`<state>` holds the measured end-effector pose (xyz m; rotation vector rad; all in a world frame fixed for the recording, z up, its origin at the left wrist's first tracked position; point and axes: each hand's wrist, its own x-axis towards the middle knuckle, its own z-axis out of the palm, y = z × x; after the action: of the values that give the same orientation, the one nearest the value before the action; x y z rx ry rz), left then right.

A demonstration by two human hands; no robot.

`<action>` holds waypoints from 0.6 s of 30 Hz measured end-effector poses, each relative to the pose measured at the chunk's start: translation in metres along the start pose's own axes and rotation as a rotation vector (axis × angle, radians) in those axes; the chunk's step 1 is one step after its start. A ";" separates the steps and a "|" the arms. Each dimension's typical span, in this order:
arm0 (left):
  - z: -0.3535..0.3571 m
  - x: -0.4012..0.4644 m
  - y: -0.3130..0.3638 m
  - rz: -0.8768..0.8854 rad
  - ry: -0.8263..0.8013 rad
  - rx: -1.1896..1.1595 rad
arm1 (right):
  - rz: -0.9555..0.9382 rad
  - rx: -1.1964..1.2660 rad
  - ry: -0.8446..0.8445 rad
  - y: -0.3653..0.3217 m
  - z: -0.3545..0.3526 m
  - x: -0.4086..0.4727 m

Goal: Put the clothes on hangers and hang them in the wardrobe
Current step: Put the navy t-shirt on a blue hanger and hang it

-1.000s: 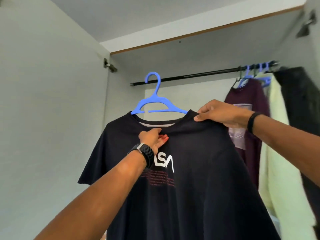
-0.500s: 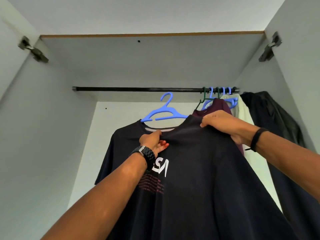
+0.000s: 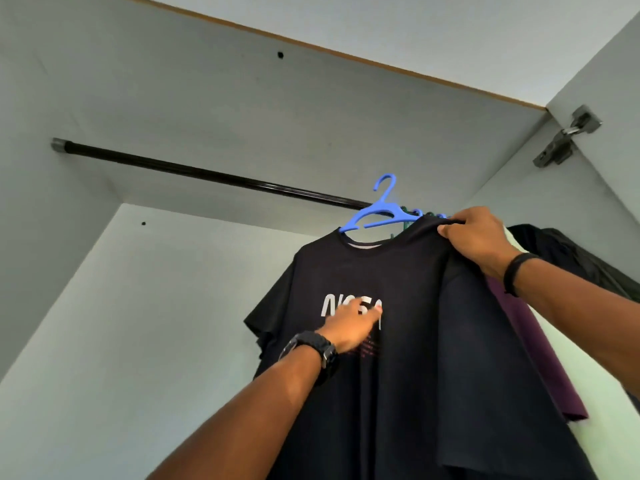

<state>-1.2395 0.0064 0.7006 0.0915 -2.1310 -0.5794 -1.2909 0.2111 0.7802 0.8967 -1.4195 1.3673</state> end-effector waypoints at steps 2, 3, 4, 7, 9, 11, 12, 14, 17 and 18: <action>0.009 0.015 -0.015 0.005 -0.090 -0.014 | 0.028 -0.024 0.048 0.001 0.010 0.013; 0.013 0.020 -0.020 0.005 -0.119 -0.026 | 0.042 -0.034 0.075 0.001 0.015 0.018; 0.017 0.024 -0.025 0.014 -0.142 -0.046 | 0.058 -0.043 0.092 0.000 0.021 0.024; 0.030 0.032 -0.035 0.057 -0.171 -0.099 | 0.066 -0.099 0.110 -0.004 0.037 0.037; 0.037 0.037 -0.042 0.068 -0.181 -0.109 | 0.068 -0.116 0.111 -0.005 0.045 0.043; 0.040 0.041 -0.045 0.079 -0.186 -0.130 | 0.061 -0.146 0.109 -0.006 0.053 0.047; 0.042 0.044 -0.047 0.087 -0.184 -0.140 | 0.047 -0.166 0.109 -0.004 0.058 0.049; 0.045 0.049 -0.049 0.091 -0.180 -0.151 | 0.018 -0.195 0.104 -0.001 0.066 0.054; 0.052 0.056 -0.050 0.097 -0.183 -0.143 | -0.008 -0.192 0.101 0.010 0.079 0.061; 0.054 0.057 -0.050 0.096 -0.181 -0.140 | -0.020 -0.189 0.098 0.013 0.083 0.063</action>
<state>-1.3232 -0.0341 0.6960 -0.1457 -2.2475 -0.7002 -1.3330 0.1370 0.8417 0.7090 -1.4337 1.2226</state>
